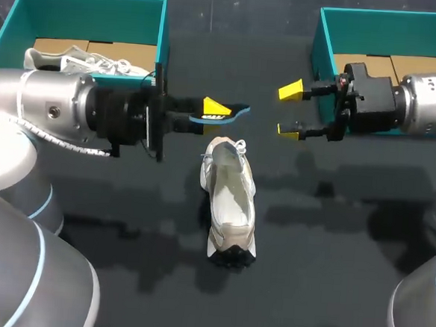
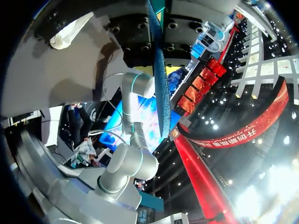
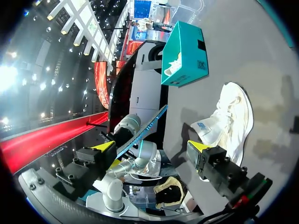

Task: Take the shoe out of the shoebox, open the shoe tongue, remove and reinsert the insole, then place the shoe into the shoebox

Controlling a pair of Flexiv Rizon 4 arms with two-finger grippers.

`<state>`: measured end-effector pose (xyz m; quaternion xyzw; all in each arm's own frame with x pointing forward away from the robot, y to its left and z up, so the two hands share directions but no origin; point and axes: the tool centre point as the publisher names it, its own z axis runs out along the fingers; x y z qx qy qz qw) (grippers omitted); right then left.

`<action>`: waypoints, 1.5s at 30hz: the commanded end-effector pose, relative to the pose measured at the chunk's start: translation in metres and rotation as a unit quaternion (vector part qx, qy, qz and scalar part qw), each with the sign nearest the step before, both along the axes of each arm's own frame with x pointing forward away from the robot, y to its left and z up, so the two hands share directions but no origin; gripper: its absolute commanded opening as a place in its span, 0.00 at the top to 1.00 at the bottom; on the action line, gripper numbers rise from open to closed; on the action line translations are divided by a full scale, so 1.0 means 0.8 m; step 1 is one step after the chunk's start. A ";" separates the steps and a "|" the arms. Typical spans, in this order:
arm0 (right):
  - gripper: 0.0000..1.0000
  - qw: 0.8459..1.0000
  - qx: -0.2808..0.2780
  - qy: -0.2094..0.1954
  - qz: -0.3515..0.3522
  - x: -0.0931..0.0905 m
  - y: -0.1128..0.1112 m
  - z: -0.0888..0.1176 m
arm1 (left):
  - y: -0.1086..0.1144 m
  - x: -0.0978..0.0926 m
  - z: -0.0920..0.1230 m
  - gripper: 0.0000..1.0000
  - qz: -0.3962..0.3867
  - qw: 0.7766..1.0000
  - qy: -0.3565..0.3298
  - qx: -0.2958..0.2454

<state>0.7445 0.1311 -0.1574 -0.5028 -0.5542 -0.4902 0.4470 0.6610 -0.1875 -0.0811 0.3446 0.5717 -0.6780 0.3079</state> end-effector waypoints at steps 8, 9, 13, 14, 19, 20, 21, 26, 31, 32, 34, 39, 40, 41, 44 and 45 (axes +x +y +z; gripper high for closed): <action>0.00 1.000 -0.005 0.000 -0.003 -0.003 0.003 0.003 | -0.008 0.010 -0.007 1.00 0.014 0.972 -0.235 -0.010; 0.00 1.000 -0.001 0.000 -0.004 -0.001 0.004 0.004 | -0.010 0.013 -0.013 1.00 0.016 0.967 -0.255 -0.004; 0.00 1.000 0.000 0.004 -0.010 0.005 0.009 0.009 | -0.017 0.032 -0.034 1.00 0.028 0.963 -0.270 0.001; 0.00 1.000 -0.001 0.003 -0.011 0.006 0.011 0.011 | -0.019 0.037 -0.039 1.00 0.035 0.961 -0.276 0.008; 0.00 0.999 -0.032 0.006 -0.012 0.012 0.023 0.016 | -0.028 0.050 -0.058 1.00 0.037 0.955 -0.292 0.024; 0.00 0.999 -0.039 0.007 -0.012 0.013 0.024 0.016 | -0.029 0.052 -0.060 1.00 0.039 0.955 -0.292 0.029; 0.00 0.999 -0.042 0.005 -0.011 0.014 0.027 0.015 | -0.030 0.054 -0.062 1.00 0.039 0.953 -0.298 0.032; 0.00 0.999 -0.039 -0.004 -0.005 0.018 0.038 0.008 | -0.034 0.059 -0.069 1.00 0.039 0.952 -0.300 0.041; 0.00 0.999 -0.035 -0.006 0.003 0.020 0.048 0.003 | -0.036 0.066 -0.076 1.00 0.039 0.949 -0.308 0.050; 0.00 1.000 -0.030 -0.005 0.004 0.020 0.049 0.003 | -0.036 0.066 -0.076 1.00 0.039 0.949 -0.308 0.050; 0.00 1.000 -0.030 -0.005 0.004 0.020 0.049 0.003 | -0.036 0.066 -0.076 1.00 0.039 0.949 -0.308 0.050; 0.00 1.000 -0.030 -0.005 0.004 0.020 0.049 0.003 | -0.036 0.066 -0.076 1.00 0.039 0.949 -0.308 0.050; 0.00 1.000 -0.030 -0.005 0.004 0.020 0.049 0.003 | -0.036 0.066 -0.076 1.00 0.039 0.949 -0.308 0.050; 0.00 1.000 -0.030 -0.005 0.004 0.020 0.049 0.003 | -0.036 0.066 -0.076 1.00 0.039 0.949 -0.308 0.050; 0.00 0.999 -0.031 0.000 -0.010 0.022 0.048 0.004 | -0.036 0.066 -0.076 1.00 0.039 0.949 -0.308 0.050; 0.00 0.999 -0.031 0.002 -0.011 0.023 0.049 0.005 | -0.037 0.066 -0.078 1.00 0.041 0.947 -0.313 0.055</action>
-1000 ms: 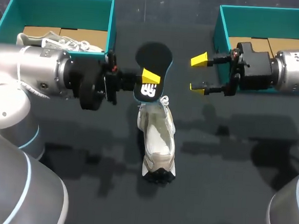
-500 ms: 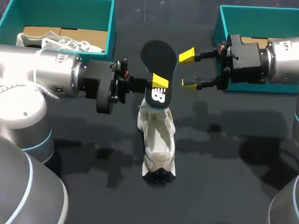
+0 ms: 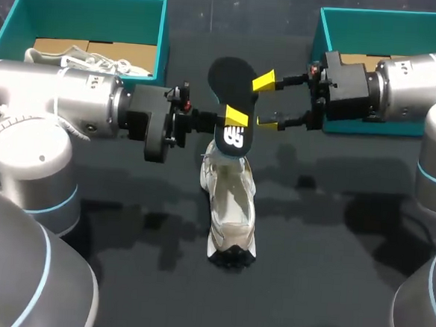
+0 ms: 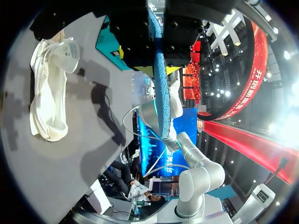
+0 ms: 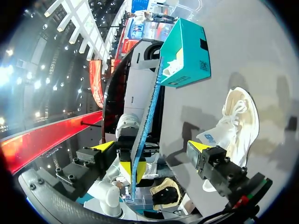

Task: Take the shoe out of the shoebox, open the shoe tongue, remove and reinsert the insole, then place the shoe into the shoebox

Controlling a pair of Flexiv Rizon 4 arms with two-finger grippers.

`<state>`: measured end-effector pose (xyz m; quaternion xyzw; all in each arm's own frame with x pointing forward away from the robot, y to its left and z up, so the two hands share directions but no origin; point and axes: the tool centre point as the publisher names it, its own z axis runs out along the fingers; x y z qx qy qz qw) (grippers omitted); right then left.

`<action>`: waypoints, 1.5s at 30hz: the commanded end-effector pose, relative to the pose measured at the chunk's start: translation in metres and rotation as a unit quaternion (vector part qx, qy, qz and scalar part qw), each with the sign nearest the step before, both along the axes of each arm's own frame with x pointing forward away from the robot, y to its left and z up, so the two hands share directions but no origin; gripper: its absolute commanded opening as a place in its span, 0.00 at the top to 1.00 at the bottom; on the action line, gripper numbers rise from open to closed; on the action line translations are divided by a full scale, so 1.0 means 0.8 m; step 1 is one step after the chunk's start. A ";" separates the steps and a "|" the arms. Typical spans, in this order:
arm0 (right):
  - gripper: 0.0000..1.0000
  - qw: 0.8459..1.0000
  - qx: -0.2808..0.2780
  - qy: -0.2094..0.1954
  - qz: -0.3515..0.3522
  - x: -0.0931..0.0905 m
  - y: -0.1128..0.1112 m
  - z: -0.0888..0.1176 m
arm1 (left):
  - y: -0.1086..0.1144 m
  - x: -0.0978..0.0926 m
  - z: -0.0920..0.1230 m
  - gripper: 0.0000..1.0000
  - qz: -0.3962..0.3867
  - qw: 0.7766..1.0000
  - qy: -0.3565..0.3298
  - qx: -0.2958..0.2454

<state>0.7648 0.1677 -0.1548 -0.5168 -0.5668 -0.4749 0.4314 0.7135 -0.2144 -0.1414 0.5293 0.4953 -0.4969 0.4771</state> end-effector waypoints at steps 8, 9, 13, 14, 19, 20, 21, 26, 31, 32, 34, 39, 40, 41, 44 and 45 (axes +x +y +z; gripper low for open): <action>0.12 0.999 -0.019 0.042 -0.011 0.003 0.018 -0.001 | -0.015 0.002 -0.015 1.00 0.020 0.998 -0.051 0.015; 0.22 0.999 -0.021 0.043 -0.010 0.002 0.019 -0.001 | -0.017 0.003 -0.016 1.00 0.020 0.998 -0.051 0.016; 0.53 0.999 -0.023 0.040 -0.002 -0.002 0.025 -0.001 | -0.021 0.005 -0.021 1.00 0.021 0.998 -0.054 0.018; 0.54 0.999 -0.023 0.038 0.001 -0.003 0.026 -0.001 | -0.021 0.005 -0.022 1.00 0.022 0.998 -0.054 0.019; 0.56 0.999 -0.018 0.032 0.010 -0.004 0.033 -0.006 | -0.023 0.007 -0.024 1.00 0.030 0.998 -0.053 0.019; 0.57 0.999 -0.016 0.031 0.012 -0.004 0.034 -0.006 | -0.023 0.007 -0.025 1.00 0.031 0.998 -0.053 0.019; 0.57 0.999 -0.013 0.030 0.013 -0.004 0.035 -0.007 | -0.023 0.007 -0.025 1.00 0.032 0.998 -0.052 0.019; 0.62 1.000 -0.006 0.025 0.018 -0.006 0.041 -0.010 | -0.024 0.006 -0.025 1.00 0.035 0.998 -0.052 0.018; 0.72 1.000 -0.003 0.021 0.019 -0.007 0.043 -0.011 | -0.023 0.005 -0.026 1.00 0.038 0.998 -0.052 0.019; 0.75 1.000 -0.002 0.020 0.019 -0.007 0.043 -0.011 | -0.023 0.005 -0.027 1.00 0.039 0.998 -0.053 0.020; 0.84 1.000 -0.001 0.019 0.018 -0.007 0.044 -0.011 | -0.022 0.005 -0.028 1.00 0.040 0.998 -0.053 0.021; 1.00 1.000 0.002 0.017 0.020 -0.008 0.045 -0.012 | -0.021 0.004 -0.030 1.00 0.042 0.997 -0.054 0.023; 1.00 1.000 0.003 0.016 0.022 -0.008 0.045 -0.012 | -0.020 0.004 -0.030 1.00 0.043 0.997 -0.054 0.023; 1.00 1.000 0.004 0.015 0.023 -0.008 0.045 -0.012 | -0.020 0.004 -0.030 1.00 0.043 0.997 -0.055 0.023; 1.00 0.999 0.006 0.015 0.028 -0.008 0.046 -0.012 | -0.019 0.003 -0.031 1.00 0.044 0.997 -0.057 0.025; 1.00 0.999 0.008 0.013 0.030 -0.008 0.046 -0.012 | -0.018 0.003 -0.031 1.00 0.043 0.997 -0.057 0.025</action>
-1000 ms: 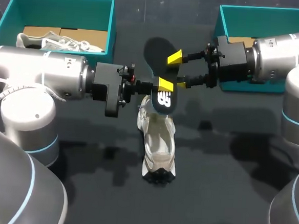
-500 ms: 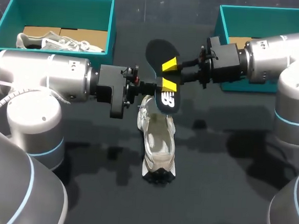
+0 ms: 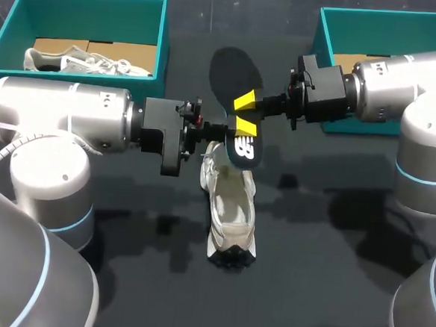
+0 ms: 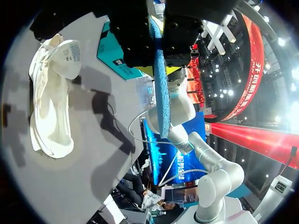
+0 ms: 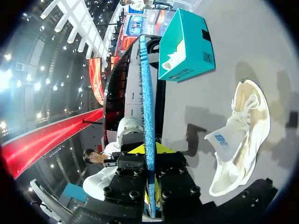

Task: Take the shoe out of the shoebox, open the shoe tongue, remove and reinsert the insole, then place the shoe into the shoebox

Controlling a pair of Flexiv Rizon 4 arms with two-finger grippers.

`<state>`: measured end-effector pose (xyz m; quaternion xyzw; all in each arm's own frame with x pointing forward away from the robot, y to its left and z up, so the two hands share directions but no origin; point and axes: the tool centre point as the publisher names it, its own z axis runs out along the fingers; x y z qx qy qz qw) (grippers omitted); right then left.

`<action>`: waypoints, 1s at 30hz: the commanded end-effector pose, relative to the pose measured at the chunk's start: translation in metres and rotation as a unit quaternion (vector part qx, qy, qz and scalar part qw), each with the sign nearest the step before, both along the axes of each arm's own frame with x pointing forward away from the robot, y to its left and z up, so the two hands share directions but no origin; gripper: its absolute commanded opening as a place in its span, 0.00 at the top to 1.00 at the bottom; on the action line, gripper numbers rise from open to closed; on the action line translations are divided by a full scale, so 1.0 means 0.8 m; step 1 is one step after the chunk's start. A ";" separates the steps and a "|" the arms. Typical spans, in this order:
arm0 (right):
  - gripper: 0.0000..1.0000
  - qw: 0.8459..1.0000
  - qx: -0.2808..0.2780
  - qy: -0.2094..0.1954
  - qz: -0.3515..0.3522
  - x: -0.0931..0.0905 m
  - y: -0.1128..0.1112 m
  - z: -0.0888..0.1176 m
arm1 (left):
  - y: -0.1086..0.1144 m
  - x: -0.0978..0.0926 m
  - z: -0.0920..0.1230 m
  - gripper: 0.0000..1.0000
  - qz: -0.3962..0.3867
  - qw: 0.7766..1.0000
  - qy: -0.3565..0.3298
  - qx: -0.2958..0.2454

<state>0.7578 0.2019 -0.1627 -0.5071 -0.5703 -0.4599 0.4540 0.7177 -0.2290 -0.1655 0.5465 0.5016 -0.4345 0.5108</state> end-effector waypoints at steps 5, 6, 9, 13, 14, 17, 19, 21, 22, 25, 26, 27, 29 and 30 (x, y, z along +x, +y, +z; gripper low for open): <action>1.00 1.000 0.011 -0.002 0.013 0.000 0.003 -0.007 | 0.014 -0.004 0.010 0.00 0.000 1.000 -0.001 0.003; 1.00 1.000 0.013 -0.002 0.015 0.000 0.003 -0.008 | 0.020 -0.003 0.013 0.00 -0.001 1.000 0.000 0.003; 1.00 1.000 0.018 -0.001 0.017 0.000 0.002 -0.013 | 0.044 0.000 0.023 0.00 -0.010 0.999 0.009 0.031; 1.00 1.000 0.022 0.003 0.019 -0.002 0.003 -0.019 | 0.080 0.014 0.033 0.00 -0.020 0.997 -0.003 0.070; 1.00 1.000 0.022 0.004 0.019 -0.003 0.003 -0.020 | 0.090 0.019 0.037 0.00 -0.020 0.996 -0.014 0.081; 1.00 0.999 0.022 0.008 0.023 -0.005 0.005 -0.024 | 0.101 0.029 0.041 0.00 -0.020 0.994 -0.035 0.098; 1.00 0.999 0.022 0.008 0.023 -0.005 0.005 -0.024 | 0.101 0.029 0.041 0.00 -0.020 0.994 -0.035 0.098; 1.00 0.999 0.022 0.008 0.023 -0.005 0.005 -0.024 | 0.101 0.029 0.041 0.00 -0.020 0.994 -0.035 0.098; 1.00 0.999 0.022 0.008 0.023 -0.005 0.005 -0.024 | 0.101 0.029 0.041 0.00 -0.020 0.994 -0.035 0.098; 1.00 0.999 0.022 0.008 0.023 -0.005 0.005 -0.024 | 0.101 0.029 0.041 0.00 -0.020 0.994 -0.035 0.098; 1.00 0.999 0.022 0.008 0.023 -0.005 0.005 -0.024 | 0.101 0.029 0.041 0.00 -0.020 0.994 -0.035 0.098; 1.00 0.999 0.022 0.008 0.023 -0.005 0.005 -0.024 | 0.101 0.029 0.041 0.00 -0.020 0.994 -0.035 0.098; 1.00 0.999 0.022 0.008 0.023 -0.005 0.005 -0.024 | 0.101 0.029 0.041 0.00 -0.020 0.994 -0.035 0.098; 1.00 0.999 0.022 0.008 0.023 -0.005 0.005 -0.024 | 0.100 0.034 0.044 0.00 -0.017 0.994 -0.031 0.104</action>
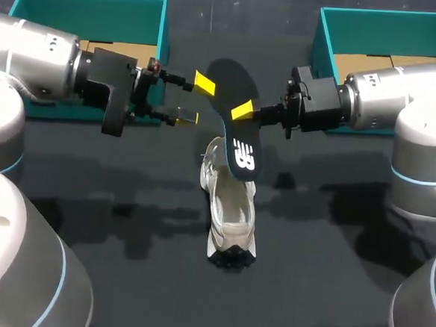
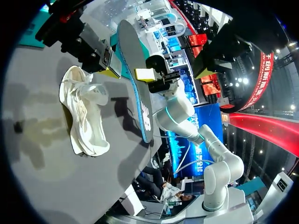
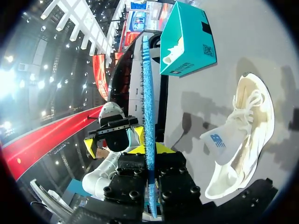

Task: Take the shoe out of the shoebox, open the shoe tongue, remove and reinsert the insole, then place the shoe into the shoebox

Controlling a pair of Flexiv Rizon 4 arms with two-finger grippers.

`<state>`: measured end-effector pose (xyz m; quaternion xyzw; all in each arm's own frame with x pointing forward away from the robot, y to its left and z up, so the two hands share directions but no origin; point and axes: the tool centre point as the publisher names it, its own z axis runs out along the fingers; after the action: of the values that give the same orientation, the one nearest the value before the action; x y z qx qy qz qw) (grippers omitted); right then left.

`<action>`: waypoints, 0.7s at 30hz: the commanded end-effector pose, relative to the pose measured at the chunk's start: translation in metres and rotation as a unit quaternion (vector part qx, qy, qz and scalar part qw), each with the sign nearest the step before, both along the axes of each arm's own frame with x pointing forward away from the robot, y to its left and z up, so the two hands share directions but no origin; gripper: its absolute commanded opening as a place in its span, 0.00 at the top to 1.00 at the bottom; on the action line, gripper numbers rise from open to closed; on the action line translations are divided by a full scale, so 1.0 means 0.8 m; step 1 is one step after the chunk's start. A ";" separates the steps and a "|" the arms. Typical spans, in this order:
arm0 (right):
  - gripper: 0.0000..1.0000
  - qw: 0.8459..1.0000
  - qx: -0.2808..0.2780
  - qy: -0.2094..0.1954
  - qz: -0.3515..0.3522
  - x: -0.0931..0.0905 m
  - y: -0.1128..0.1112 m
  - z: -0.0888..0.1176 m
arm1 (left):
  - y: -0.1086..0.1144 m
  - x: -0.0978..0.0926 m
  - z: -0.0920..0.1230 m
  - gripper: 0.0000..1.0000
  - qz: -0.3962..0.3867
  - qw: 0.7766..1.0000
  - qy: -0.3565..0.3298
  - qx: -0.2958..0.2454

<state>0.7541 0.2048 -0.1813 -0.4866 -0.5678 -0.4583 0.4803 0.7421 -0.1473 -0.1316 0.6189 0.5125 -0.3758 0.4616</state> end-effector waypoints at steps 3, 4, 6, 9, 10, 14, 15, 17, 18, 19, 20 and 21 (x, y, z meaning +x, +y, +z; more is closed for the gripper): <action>1.00 1.000 -0.001 0.000 0.000 0.000 0.002 -0.001 | 0.000 0.033 0.011 0.00 0.022 0.998 0.019 0.061; 1.00 1.000 -0.001 0.000 0.000 0.000 0.002 -0.001 | 0.003 0.042 0.014 0.00 0.026 0.996 0.018 0.080; 1.00 1.000 -0.001 0.000 0.000 0.000 0.002 -0.001 | 0.002 0.059 0.022 0.00 0.045 0.989 0.026 0.140; 1.00 1.000 -0.001 0.000 0.000 0.000 0.002 -0.001 | -0.002 0.080 0.041 0.00 0.076 0.967 0.030 0.243; 1.00 1.000 -0.001 0.000 0.000 0.000 0.002 -0.001 | -0.002 0.080 0.041 0.00 0.076 0.967 0.030 0.243; 1.00 1.000 -0.001 0.000 0.000 0.000 0.002 -0.001 | -0.002 0.080 0.041 0.00 0.076 0.967 0.030 0.243; 1.00 1.000 -0.001 0.000 0.000 0.000 0.002 -0.001 | -0.002 0.080 0.041 0.00 0.076 0.967 0.030 0.243; 1.00 1.000 -0.001 0.000 0.000 0.000 0.002 -0.001 | -0.002 0.080 0.041 0.00 0.076 0.967 0.030 0.243; 1.00 1.000 -0.001 0.000 0.000 0.000 0.002 -0.001 | -0.002 0.080 0.041 0.00 0.076 0.967 0.030 0.243; 1.00 1.000 -0.001 0.000 0.000 0.000 0.002 -0.001 | -0.002 0.080 0.041 0.00 0.076 0.967 0.030 0.243; 1.00 1.000 -0.001 0.000 0.000 0.000 0.002 -0.001 | -0.002 0.080 0.041 0.00 0.076 0.967 0.030 0.243; 1.00 1.000 -0.001 0.000 0.000 0.000 0.002 -0.001 | -0.002 0.080 0.041 0.00 0.076 0.967 0.030 0.243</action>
<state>0.7549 0.2053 -0.1819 -0.4858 -0.5675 -0.4586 0.4812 0.8043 -0.1472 -0.1012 0.6504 0.6357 -0.2464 0.3348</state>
